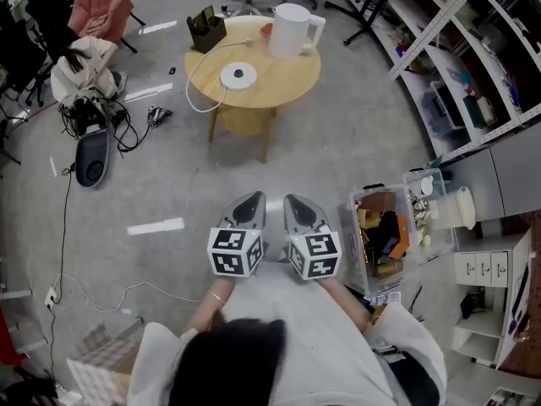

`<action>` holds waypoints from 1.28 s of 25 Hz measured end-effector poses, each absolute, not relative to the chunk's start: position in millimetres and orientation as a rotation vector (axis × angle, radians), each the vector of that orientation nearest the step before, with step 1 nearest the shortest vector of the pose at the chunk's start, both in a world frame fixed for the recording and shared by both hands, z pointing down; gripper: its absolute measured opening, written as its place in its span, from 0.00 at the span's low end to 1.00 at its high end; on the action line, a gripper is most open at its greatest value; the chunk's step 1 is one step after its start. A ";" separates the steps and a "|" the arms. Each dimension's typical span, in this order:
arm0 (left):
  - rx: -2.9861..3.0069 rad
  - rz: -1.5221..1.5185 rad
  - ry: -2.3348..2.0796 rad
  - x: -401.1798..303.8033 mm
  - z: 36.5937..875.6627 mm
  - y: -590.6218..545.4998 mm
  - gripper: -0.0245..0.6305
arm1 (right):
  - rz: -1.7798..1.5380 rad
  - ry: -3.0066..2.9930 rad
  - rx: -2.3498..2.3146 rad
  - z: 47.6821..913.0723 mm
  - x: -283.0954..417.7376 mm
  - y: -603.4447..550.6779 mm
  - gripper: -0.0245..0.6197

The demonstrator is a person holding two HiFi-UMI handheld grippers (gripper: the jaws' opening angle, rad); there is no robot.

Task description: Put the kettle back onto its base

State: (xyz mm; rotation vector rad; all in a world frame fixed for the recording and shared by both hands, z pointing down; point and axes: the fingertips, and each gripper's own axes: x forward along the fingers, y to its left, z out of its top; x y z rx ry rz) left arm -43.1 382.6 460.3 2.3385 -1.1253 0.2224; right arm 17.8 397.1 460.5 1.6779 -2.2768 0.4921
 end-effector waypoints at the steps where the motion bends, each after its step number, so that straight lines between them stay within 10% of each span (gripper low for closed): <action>1: 2.341 0.222 -1.123 -45.1 459.9 380.1 0.08 | 0.489 -2.277 1.678 460.1 15.5 393.9 0.08; 32: 2.374 0.255 -1.055 -92.8 464.6 348.5 0.08 | 0.528 -2.211 1.688 473.6 -39.2 368.7 0.08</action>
